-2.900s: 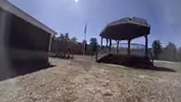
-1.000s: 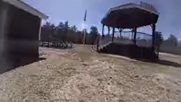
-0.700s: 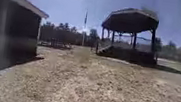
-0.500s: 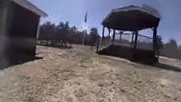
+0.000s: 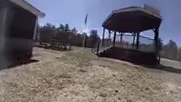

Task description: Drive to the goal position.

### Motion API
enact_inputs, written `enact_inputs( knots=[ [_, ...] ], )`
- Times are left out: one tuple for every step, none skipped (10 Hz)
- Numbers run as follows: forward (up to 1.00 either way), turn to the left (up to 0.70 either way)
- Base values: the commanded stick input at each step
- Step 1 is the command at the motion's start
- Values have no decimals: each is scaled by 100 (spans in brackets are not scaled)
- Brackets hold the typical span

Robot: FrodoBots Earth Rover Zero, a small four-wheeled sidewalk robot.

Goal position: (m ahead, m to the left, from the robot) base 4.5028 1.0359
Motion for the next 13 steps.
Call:
enact_inputs(
  knots=[
    [70, 0],
    [70, 0],
    [70, 0],
    [70, 0],
    [70, 0],
    [70, 0],
    [70, 0],
    [70, 0],
    [70, 0],
    [70, 0],
    [70, 0],
    [70, 0],
    [70, 0]
  ],
)
